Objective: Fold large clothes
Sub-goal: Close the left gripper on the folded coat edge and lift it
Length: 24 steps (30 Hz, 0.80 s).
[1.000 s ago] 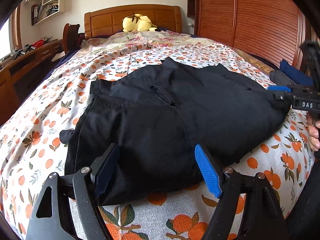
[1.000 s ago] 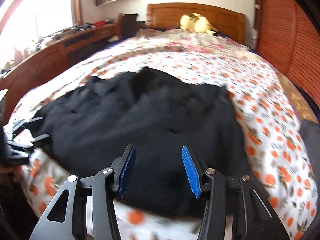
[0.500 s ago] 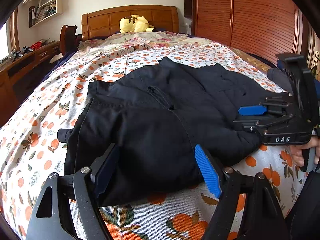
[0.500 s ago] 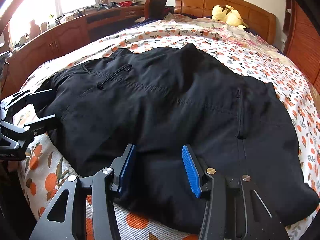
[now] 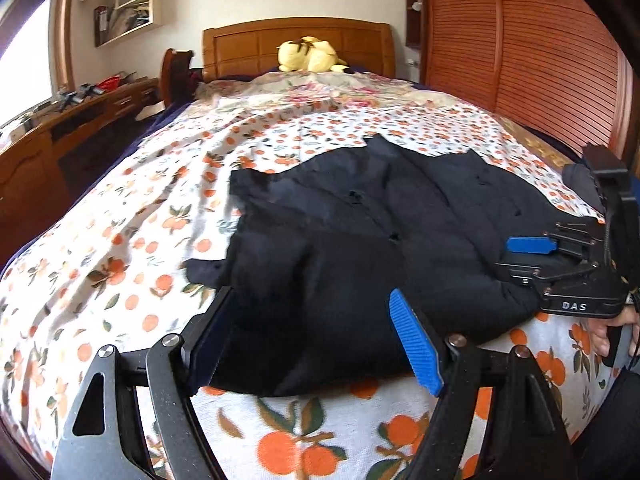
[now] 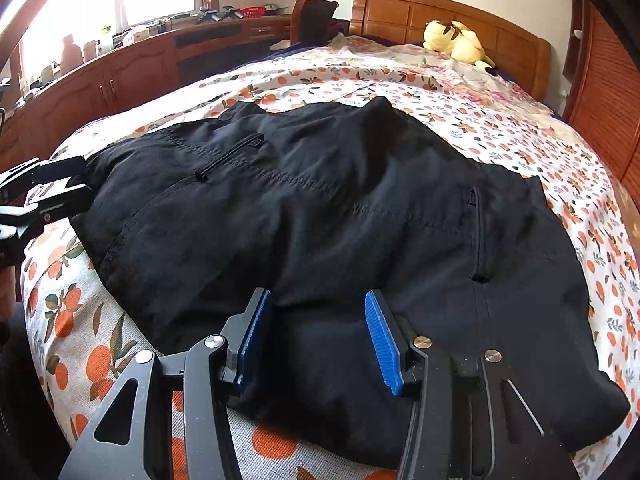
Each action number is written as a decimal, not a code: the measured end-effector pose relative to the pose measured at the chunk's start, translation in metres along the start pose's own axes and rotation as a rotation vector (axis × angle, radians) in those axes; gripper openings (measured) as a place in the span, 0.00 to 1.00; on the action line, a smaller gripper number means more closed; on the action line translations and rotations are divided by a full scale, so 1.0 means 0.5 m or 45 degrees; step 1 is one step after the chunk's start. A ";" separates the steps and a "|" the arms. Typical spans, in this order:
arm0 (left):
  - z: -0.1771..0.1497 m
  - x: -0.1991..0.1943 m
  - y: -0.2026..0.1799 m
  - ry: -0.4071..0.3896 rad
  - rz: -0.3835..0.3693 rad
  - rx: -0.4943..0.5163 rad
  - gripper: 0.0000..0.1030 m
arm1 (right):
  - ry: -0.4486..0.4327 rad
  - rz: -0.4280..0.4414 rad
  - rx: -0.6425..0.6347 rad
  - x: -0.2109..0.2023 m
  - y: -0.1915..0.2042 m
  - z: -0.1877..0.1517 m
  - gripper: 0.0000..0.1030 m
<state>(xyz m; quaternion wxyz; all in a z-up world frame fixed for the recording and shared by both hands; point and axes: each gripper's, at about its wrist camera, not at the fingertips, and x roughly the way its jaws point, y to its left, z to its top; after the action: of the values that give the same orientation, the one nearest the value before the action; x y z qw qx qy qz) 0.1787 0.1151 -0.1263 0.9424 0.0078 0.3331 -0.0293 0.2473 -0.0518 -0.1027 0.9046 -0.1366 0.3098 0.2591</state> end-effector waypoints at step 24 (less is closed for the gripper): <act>-0.044 0.013 0.125 0.130 -0.080 -0.421 0.59 | -0.068 -0.084 -0.077 -0.027 0.022 -0.026 0.51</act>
<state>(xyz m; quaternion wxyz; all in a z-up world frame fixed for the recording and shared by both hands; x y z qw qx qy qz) 0.1735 0.1779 -0.1479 0.9113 -0.1560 0.3809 -0.0031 0.2257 -0.0532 -0.1054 0.9160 -0.1670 0.2731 0.2417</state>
